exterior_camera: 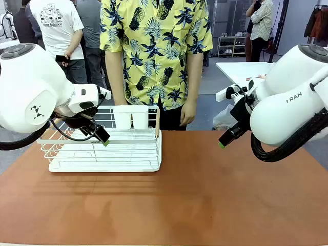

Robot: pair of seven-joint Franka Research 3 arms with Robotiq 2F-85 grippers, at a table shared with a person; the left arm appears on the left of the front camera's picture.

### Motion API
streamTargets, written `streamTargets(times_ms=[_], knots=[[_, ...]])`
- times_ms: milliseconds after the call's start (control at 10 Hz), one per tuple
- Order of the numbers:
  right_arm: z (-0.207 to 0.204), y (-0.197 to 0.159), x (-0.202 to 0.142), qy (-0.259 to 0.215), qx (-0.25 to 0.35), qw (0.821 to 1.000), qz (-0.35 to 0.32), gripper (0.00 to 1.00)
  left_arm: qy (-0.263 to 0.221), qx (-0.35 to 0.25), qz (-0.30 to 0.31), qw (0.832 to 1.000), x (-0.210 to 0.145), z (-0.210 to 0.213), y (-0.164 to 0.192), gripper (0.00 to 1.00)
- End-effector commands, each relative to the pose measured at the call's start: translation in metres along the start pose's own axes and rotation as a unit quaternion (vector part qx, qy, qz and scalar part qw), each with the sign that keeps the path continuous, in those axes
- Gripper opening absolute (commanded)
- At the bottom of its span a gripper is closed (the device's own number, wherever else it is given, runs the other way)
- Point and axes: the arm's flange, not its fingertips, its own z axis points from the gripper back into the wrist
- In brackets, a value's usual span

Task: Clean the table.
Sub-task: Pick up the Lint Roller when the human hands it over.

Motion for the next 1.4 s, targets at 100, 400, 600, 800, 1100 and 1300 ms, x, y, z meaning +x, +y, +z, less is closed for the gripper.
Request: streamTargets(times_ms=[100,400,600,800,1100,1300], knots=[[0.000,0.000,0.000,0.000,0.000,1.000,0.000,1.00,0.000,0.000,0.000,1.000,0.000,0.000,0.000,1.00],[0.000,0.000,0.000,0.000,0.000,1.000,0.000,1.00,0.000,0.000,0.000,1.000,0.000,0.000,0.000,1.00],[0.000,0.000,0.000,0.000,0.000,1.000,0.000,1.00,0.000,0.000,0.000,1.000,0.000,0.000,0.000,1.00],[0.000,0.000,0.000,0.000,0.000,1.000,0.000,1.00,0.000,0.000,0.000,1.000,0.000,0.000,0.000,1.00],[0.023,-0.005,0.012,0.001,0.014,1.000,-0.007,1.00,0.021,-0.048,-0.016,0.999,0.013,0.018,0.003,1.00],[0.082,-0.041,0.048,0.001,0.129,0.986,-0.102,1.00,0.071,-0.164,0.108,0.978,0.050,0.072,0.044,1.00]])
